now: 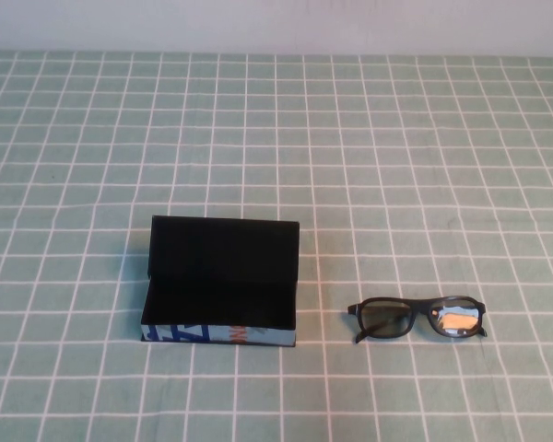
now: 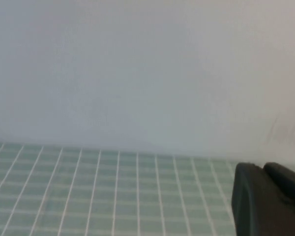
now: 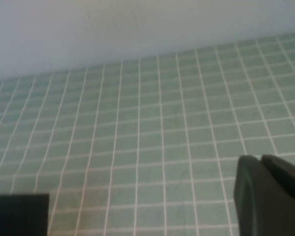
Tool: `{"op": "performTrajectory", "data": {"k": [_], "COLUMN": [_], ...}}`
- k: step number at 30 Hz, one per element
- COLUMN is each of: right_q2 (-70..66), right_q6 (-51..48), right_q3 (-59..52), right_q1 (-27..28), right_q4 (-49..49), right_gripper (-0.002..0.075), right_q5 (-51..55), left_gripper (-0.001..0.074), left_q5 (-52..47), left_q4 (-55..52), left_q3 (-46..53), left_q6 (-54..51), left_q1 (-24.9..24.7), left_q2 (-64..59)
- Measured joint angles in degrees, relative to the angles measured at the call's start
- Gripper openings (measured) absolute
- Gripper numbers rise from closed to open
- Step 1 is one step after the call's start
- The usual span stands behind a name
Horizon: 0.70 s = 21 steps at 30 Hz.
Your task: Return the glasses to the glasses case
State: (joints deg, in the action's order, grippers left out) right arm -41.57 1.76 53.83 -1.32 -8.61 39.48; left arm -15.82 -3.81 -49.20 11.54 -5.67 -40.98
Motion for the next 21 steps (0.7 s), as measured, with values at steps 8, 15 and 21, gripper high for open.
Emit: {"op": "performTrajectory", "data": {"k": [8, 15, 21], "right_q2": [-8.7, -21.0, -29.0], "right_q6": [-23.7, -35.9, -42.4], "right_q3": [3.2, 12.3, 14.2], "right_q1": [-7.1, -13.9, -18.3], "right_q4": [-6.5, -6.7, -4.1], "right_gripper": [-0.0013, -0.0013, -0.0007], "right_q5": [11.9, 26.3, 26.7], "left_gripper": [-0.0001, -0.0001, -0.0001], "left_q5": [-22.3, -34.4, -41.2], "left_q4": [6.8, 22.0, 32.8], "left_q3": [-11.5, -19.2, -19.6], "left_q6": [-23.8, -42.0, -46.6], "left_q1": [-1.0, -1.7, -1.7], "left_q2": [-11.3, -23.3, -32.1]}}
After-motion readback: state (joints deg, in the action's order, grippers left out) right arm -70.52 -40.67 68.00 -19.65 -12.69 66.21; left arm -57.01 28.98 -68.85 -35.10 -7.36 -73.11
